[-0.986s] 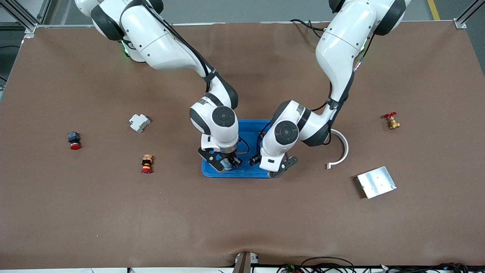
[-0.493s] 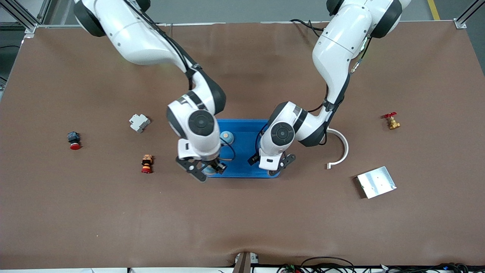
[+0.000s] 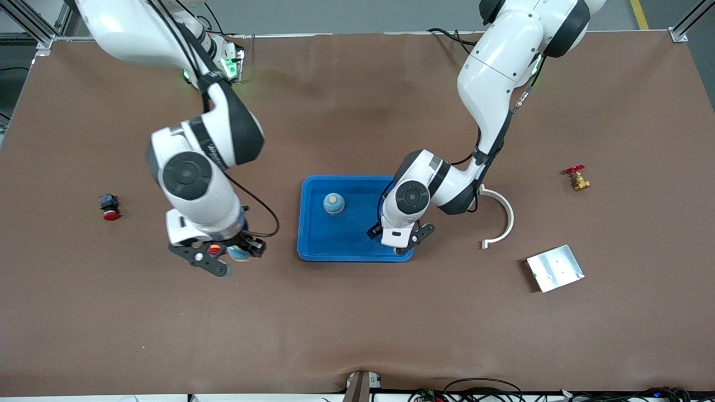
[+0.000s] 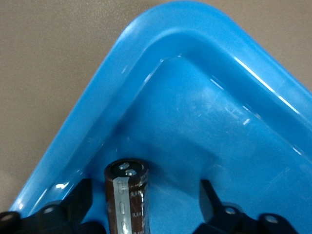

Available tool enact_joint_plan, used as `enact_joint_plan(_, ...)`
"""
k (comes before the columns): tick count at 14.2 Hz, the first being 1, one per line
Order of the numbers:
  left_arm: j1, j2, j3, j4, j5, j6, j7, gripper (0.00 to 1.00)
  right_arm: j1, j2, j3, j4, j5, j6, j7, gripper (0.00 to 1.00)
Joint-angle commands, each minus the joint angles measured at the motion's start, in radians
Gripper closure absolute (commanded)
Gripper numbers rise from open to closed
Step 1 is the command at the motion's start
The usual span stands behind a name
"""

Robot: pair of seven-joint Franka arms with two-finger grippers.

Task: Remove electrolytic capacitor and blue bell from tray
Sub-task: 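Lift the bell with the right gripper while the left gripper lifts the capacitor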

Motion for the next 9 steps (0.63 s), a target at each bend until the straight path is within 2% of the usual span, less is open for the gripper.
enact_joint_plan(1,-0.013,-0.002,0.012,0.005,0.027,-0.007,-0.062,0.49,-0.093,-0.172,0.023,-0.204,0.026,0.020,-0.135,1.00)
enact_joint_plan(2,-0.013,-0.005,0.012,0.007,0.033,-0.007,-0.082,0.68,-0.123,-0.215,0.022,-0.244,0.058,0.020,-0.191,1.00)
enact_joint_plan(4,-0.013,-0.008,0.012,0.008,0.035,-0.007,-0.096,0.76,-0.198,-0.300,0.020,-0.327,0.095,0.020,-0.315,1.00)
enact_joint_plan(7,-0.013,-0.011,0.011,0.011,0.034,-0.007,-0.110,1.00,-0.279,-0.427,0.020,-0.464,0.099,0.021,-0.438,1.00)
enact_joint_plan(9,-0.013,-0.016,0.012,0.013,0.035,-0.005,-0.139,1.00,-0.319,-0.504,0.017,-0.563,0.100,0.058,-0.504,1.00)
